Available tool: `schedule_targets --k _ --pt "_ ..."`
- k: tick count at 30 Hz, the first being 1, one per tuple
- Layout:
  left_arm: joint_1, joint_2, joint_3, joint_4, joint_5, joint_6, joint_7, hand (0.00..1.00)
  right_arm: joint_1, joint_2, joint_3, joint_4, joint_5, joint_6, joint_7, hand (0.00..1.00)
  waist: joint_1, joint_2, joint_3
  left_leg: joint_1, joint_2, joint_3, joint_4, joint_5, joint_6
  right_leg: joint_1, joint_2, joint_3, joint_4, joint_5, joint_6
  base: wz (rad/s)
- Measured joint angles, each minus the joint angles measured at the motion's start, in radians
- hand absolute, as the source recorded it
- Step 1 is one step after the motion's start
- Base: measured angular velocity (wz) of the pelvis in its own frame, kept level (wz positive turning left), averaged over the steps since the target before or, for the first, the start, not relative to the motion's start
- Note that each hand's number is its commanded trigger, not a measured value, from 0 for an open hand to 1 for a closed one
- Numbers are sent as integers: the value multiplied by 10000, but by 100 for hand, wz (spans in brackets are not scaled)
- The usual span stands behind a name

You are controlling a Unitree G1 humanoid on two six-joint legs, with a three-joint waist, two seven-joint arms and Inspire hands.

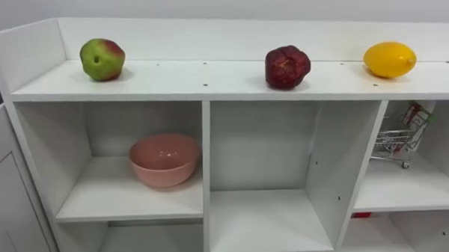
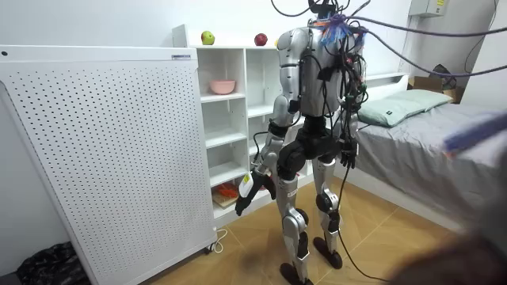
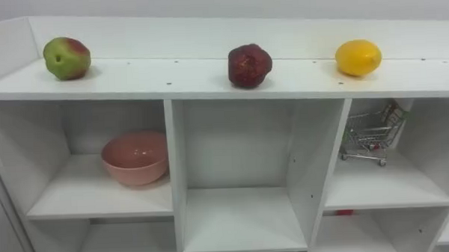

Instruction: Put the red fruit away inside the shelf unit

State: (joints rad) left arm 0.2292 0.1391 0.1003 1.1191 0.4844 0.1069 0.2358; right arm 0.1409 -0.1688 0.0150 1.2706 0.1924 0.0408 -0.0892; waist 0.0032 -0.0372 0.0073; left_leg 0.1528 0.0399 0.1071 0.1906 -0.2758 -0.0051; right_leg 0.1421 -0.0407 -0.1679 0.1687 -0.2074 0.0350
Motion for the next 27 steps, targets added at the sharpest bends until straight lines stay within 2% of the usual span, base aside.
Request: schedule_targets --k 3,4,7,9,14,15,17,19,22,25,27 --pt "25 -55 154 0 -2 1 17 0 -3 48 0 -58 6 -73 1 0 -4 13 -10 1 -1 -5 16 0 0 7 -2 2 7 0 0 0" --pt "28 -56 172 1 -1 1 37 0 1 54 0 -60 58 -91 -3 0 -1 72 -50 22 -1 -21 20 1 -1 30 -2 5 4 0 0 0" --pt "111 -72 179 -2 -11 -6 241 0 28 61 -54 -58 276 -107 -99 0 -42 83 -54 166 -2 -57 41 0 0 219 -7 -40 -4 0 0 4" --pt "95 -69 194 -42 -9 -47 262 0 13 113 -396 -134 399 -202 -235 0 -69 86 -50 158 -9 -76 74 0 0 232 -19 -95 10 0 0 4" --pt "57 -63 109 -53 -23 -521 553 0 -55 109 -428 -1003 267 -416 -785 0 -83 74 -29 165 4 -7 103 2 -3 149 1 -14 28 4 -8 -3" --pt "66 -56 65 -42 -47 -625 629 0 -11 110 -498 -1675 83 -419 -939 0 -108 47 10 164 9 3 50 4 -7 149 11 29 48 14 -22 -11" --pt "51 -57 -53 -25 -106 -666 664 0 -11 114 -653 -2918 -141 -443 -1268 0 -205 100 12 154 16 28 60 6 -8 97 13 76 134 21 -31 -11" --pt "-99 -63 -59 -27 -105 -916 707 0 -63 142 -784 -4426 -536 -922 -1672 0 -206 155 0 109 15 45 63 6 -8 -65 24 156 196 21 -33 -9" --pt "-187 -55 -83 3 -225 -1349 1003 0 -91 201 -759 -6515 -1560 -1365 -2256 0 -36 149 -32 91 31 163 65 40 -20 -177 61 280 212 37 -57 -12" --pt "-281 -35 -278 -37 -230 -1593 1100 0 -51 204 -627 -8382 -2225 -1855 -2719 0 67 151 -58 69 38 205 69 42 -23 -255 65 291 198 44 -65 -4" --pt "-306 -38 -306 -33 -238 -1620 1095 0 -44 216 -448 -9348 -2532 -1960 -2889 0 82 100 -66 -2 38 202 51 44 -24 -280 65 283 194 44 -64 0"
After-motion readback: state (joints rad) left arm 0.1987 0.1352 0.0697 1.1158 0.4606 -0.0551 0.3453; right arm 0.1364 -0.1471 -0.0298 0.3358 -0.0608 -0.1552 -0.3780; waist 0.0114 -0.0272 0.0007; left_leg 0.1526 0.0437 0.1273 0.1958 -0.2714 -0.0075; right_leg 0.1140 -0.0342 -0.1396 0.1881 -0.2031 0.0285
